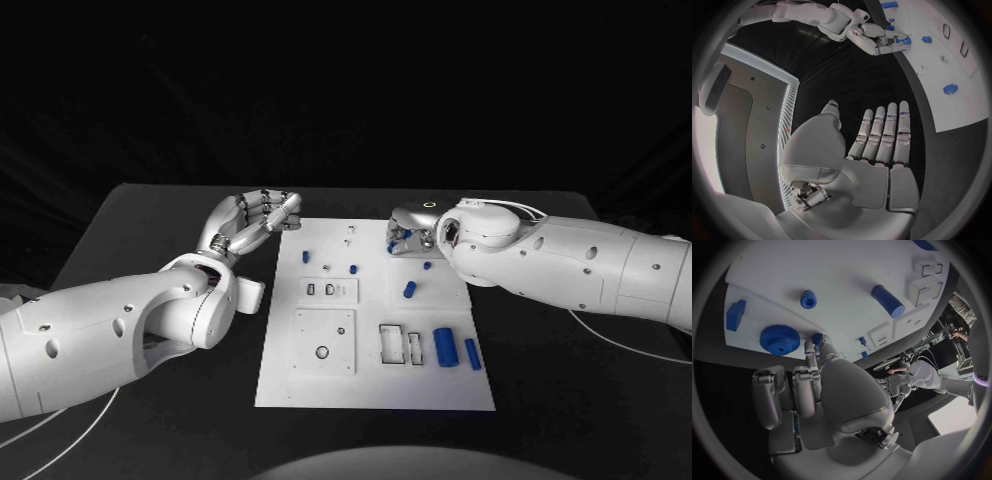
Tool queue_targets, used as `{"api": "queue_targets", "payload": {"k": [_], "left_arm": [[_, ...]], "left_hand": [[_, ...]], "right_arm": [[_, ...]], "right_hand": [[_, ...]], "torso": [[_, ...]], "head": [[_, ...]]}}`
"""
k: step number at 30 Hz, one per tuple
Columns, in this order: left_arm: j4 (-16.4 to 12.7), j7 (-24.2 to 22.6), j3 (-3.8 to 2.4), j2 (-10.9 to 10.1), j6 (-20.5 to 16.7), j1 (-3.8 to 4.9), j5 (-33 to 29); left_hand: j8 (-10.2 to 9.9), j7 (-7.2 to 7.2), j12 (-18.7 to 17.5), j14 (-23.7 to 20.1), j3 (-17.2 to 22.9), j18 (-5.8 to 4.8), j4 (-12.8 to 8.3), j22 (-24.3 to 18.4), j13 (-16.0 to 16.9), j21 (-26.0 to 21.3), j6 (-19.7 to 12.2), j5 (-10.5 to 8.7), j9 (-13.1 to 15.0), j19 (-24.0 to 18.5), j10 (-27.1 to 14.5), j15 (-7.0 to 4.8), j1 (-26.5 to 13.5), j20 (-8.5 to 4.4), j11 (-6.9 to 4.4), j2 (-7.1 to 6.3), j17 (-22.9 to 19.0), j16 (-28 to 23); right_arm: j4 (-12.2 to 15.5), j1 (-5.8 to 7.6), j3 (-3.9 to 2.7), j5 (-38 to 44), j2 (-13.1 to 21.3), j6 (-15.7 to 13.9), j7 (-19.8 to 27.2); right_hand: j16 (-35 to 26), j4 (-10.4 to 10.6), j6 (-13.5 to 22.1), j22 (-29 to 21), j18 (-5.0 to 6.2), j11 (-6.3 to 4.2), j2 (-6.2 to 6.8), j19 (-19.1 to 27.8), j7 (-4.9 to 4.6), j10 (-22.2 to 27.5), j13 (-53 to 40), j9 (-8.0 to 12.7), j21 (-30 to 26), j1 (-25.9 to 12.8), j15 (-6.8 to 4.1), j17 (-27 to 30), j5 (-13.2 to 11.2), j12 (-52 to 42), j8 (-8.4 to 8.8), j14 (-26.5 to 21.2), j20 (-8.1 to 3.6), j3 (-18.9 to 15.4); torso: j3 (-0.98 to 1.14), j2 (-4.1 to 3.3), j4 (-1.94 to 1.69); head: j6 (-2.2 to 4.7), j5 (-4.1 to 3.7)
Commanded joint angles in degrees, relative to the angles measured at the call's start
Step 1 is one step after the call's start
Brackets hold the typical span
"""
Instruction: Assemble the parts on the task board
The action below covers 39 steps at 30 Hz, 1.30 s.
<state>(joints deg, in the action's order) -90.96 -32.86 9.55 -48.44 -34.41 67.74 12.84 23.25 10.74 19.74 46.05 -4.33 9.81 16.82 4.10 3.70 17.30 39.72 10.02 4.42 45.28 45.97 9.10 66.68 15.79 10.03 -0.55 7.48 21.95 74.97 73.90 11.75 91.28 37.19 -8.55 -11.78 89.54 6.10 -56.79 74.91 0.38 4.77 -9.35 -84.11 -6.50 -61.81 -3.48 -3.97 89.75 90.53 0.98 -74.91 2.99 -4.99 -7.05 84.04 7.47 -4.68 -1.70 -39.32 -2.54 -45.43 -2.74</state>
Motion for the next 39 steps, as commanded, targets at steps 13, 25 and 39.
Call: {"api": "queue_targets", "payload": {"k": [13, 25, 39], "left_arm": [[0.2, -0.3, -0.06, 0.2, 0.2, 0.11, 0.3], [0.4, -0.4, -0.06, 0.2, 0.2, 0.11, 0.3], [0.2, -0.5, -0.07, 0.4, 0.0, 0.14, 0.3]], "left_hand": [[-0.4, 1.99, -0.2, -0.4, -0.4, 0.63, -0.1, -0.1, 0.0, -0.4, 0.5, -0.24, 0.1, -0.4, 0.1, 0.02, 0.0, -0.10, 0.23, 0.63, 0.1, -0.3], [-0.5, 1.99, -0.2, -0.6, -0.5, 0.64, -0.1, -0.1, 0.0, -0.4, 0.6, -0.22, 0.1, -0.5, 0.1, 0.05, 0.2, -0.07, 0.24, 0.80, 0.0, -0.3], [-0.6, 1.99, -0.2, -0.7, -0.5, 0.64, -0.1, -0.1, 0.0, -0.5, 0.6, -0.19, 0.1, -0.6, 0.1, 0.06, 0.2, -0.05, 0.24, 0.85, 0.0, -0.3]], "right_arm": [[1.0, -0.42, 0.00, 0.8, 0.4, -5.5, 0.4], [0.4, -0.48, -0.36, -1.1, -0.4, -18.6, 3.5], [-4.5, -0.49, -0.88, -1.6, -5.2, -18.2, 4.7]], "right_hand": [[0.3, -0.4, -4.6, 15.1, -0.38, -1.06, -1.15, -5.9, 0.27, -5.1, 0.0, -0.8, 0.3, 2.2, -0.90, -14.2, -0.1, 0.4, -0.77, 5.8, -0.86, 3.3], [0.4, -0.1, -4.7, 15.1, -0.38, -0.84, -0.67, -5.9, 0.10, -5.2, 0.0, -0.8, 0.3, 1.9, -0.75, -14.3, -0.1, 0.9, -0.53, 5.8, -0.82, 3.4], [0.4, -0.1, -4.7, 15.1, -0.38, -0.70, -0.50, -5.9, 0.03, -5.2, 0.1, -0.8, 0.3, 2.0, -0.62, -14.6, 0.0, 1.2, -0.41, 5.9, -0.74, 3.6]], "torso": [[0.00, 0.09, -0.11], [-0.03, 0.04, -0.08], [-0.09, -0.47, -0.72]], "head": [[0.21, 0.37], [0.41, 0.61], [0.86, 1.09]]}}
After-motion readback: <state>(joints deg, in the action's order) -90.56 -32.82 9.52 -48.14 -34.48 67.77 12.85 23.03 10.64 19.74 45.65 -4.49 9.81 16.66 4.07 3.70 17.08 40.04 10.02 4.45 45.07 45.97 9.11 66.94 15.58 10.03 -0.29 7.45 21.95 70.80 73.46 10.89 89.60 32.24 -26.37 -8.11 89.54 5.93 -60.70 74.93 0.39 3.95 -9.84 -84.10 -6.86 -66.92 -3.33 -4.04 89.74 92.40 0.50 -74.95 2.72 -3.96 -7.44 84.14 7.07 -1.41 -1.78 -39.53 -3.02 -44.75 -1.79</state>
